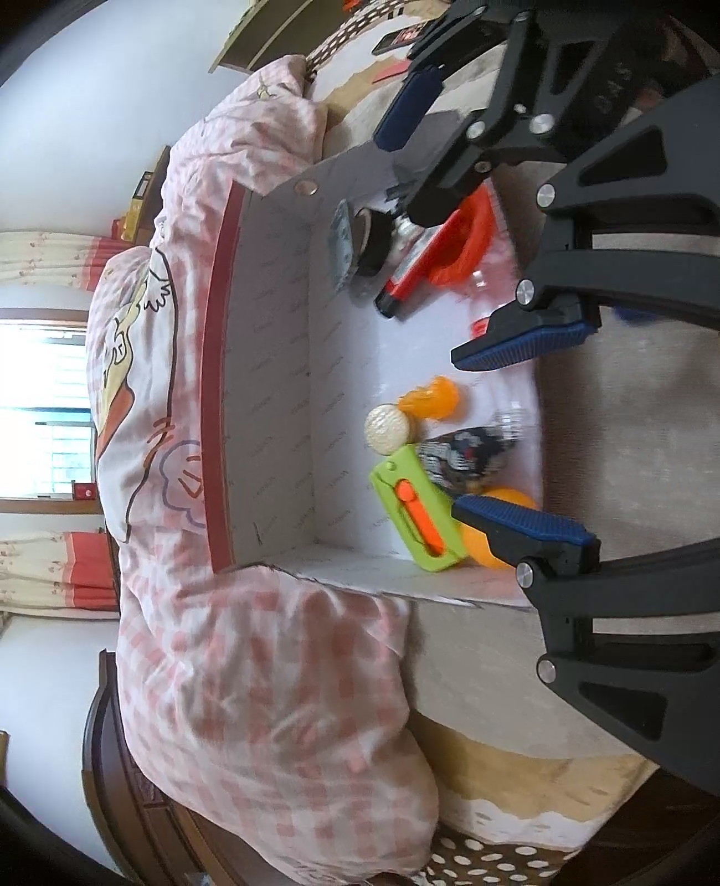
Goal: Organize objects
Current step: 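Withdraw both grippers from the box toward the wooden piece and blue cylinder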
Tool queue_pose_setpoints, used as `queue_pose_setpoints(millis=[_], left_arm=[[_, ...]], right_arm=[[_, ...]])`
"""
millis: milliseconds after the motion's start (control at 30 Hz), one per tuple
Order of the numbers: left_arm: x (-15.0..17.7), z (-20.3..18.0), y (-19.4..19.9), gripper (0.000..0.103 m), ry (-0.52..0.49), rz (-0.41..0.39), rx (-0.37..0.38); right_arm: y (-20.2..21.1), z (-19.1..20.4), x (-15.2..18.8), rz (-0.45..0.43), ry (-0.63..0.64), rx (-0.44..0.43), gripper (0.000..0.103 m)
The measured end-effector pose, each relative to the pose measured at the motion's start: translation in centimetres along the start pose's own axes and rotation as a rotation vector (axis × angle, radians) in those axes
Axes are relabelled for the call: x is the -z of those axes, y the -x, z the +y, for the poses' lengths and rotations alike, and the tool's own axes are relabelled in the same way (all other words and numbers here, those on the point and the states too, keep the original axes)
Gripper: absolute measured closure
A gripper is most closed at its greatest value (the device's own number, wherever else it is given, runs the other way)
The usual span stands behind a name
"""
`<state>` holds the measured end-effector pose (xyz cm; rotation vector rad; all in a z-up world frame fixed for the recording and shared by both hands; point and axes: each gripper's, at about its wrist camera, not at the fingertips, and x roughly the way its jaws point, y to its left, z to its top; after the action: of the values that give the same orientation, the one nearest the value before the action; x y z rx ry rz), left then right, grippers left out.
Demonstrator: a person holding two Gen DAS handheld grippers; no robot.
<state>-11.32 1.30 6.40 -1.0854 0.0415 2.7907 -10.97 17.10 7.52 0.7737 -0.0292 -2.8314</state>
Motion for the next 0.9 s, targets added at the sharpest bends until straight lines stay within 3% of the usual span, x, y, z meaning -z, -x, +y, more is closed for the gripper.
queue_pose_setpoints(millis=[333,500,633,767,900], left_arm=[[5.2,0.7,3.1,0.056,0.036,0.078,0.064],[7.3,-0.1,3.9,0.056,-0.002,0.106,0.097],[8.5,-1.2,4.0,0.056,-0.014,0.133,0.165],[9.0,-1.9,4.0,0.033,-0.021,0.136,0.160],[9.0,-1.6,3.6,0.026,0.021,0.152,0.165]], right_arm=[[2.0,0.0,1.3,0.081,-0.031,-0.011,0.026],[3.2,0.5,2.7,0.127,-0.013,-0.035,0.026],[3.9,1.2,4.2,0.142,0.017,-0.023,0.026],[3.9,1.0,5.2,0.170,0.012,-0.014,0.026],[4.4,0.6,5.3,0.157,-0.004,-0.011,0.026]])
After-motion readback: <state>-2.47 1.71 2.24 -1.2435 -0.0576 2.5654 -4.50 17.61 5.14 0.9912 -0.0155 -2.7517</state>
